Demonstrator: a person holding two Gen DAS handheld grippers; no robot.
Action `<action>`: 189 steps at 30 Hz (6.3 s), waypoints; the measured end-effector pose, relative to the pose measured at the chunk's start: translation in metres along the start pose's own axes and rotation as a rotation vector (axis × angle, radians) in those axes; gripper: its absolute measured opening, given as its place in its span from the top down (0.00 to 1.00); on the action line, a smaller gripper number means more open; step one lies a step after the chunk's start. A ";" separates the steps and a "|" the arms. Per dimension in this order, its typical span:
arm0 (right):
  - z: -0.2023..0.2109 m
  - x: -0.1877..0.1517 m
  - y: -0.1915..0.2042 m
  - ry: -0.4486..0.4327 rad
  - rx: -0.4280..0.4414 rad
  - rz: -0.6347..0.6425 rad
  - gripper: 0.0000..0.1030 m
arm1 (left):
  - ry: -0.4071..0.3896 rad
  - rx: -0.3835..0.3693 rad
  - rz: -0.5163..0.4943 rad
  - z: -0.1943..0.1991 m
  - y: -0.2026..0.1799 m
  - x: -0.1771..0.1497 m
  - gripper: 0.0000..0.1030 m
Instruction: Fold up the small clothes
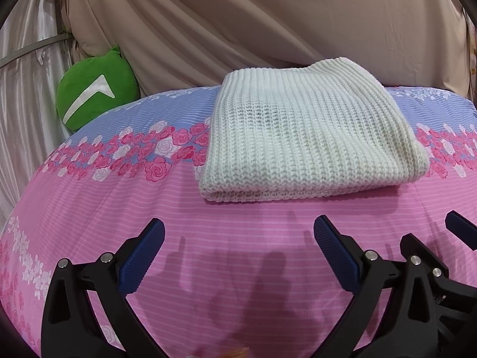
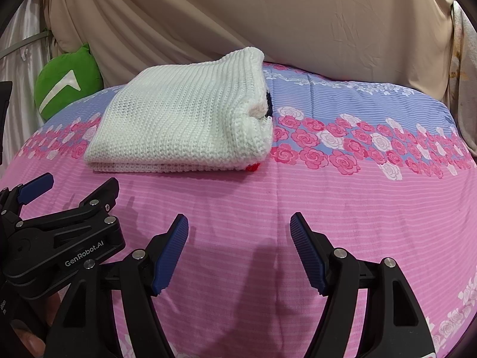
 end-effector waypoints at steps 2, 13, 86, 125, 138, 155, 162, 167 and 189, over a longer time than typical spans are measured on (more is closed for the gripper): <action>-0.001 0.000 -0.001 -0.001 0.000 0.000 0.33 | 0.001 0.003 -0.004 0.000 0.000 0.000 0.05; 0.000 0.001 -0.002 -0.005 -0.022 0.006 0.33 | 0.003 0.012 -0.010 0.000 -0.001 0.000 0.05; 0.008 0.007 -0.003 -0.034 -0.079 0.003 0.33 | 0.078 0.011 0.025 -0.002 -0.001 0.000 0.10; 0.010 0.013 -0.001 -0.039 -0.094 -0.010 0.30 | 0.111 -0.004 0.026 -0.005 -0.005 -0.001 0.09; 0.011 0.013 -0.002 -0.041 -0.100 -0.005 0.30 | 0.125 -0.006 0.035 -0.007 -0.005 -0.004 0.09; 0.011 0.015 -0.004 -0.033 -0.100 -0.020 0.30 | 0.132 -0.006 0.036 -0.003 -0.006 -0.002 0.09; 0.021 0.022 -0.002 -0.004 -0.104 -0.014 0.29 | 0.186 0.012 0.023 0.008 -0.003 0.005 0.09; 0.025 0.028 -0.007 0.016 -0.088 -0.062 0.27 | 0.190 0.013 0.019 0.018 0.001 0.014 0.06; 0.020 0.028 -0.005 0.051 -0.107 -0.034 0.27 | 0.231 -0.015 0.013 0.001 -0.004 0.009 0.06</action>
Point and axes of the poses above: each gripper's, at about its wrist camera, not at the fingertips, and z roughly against the way its jaws point, y to its left, x to its top, the point moved 8 cm from there along -z, roughly the way its jaws point, and after that the axes turned 5 degrees about -y, right-handed, at the moved point
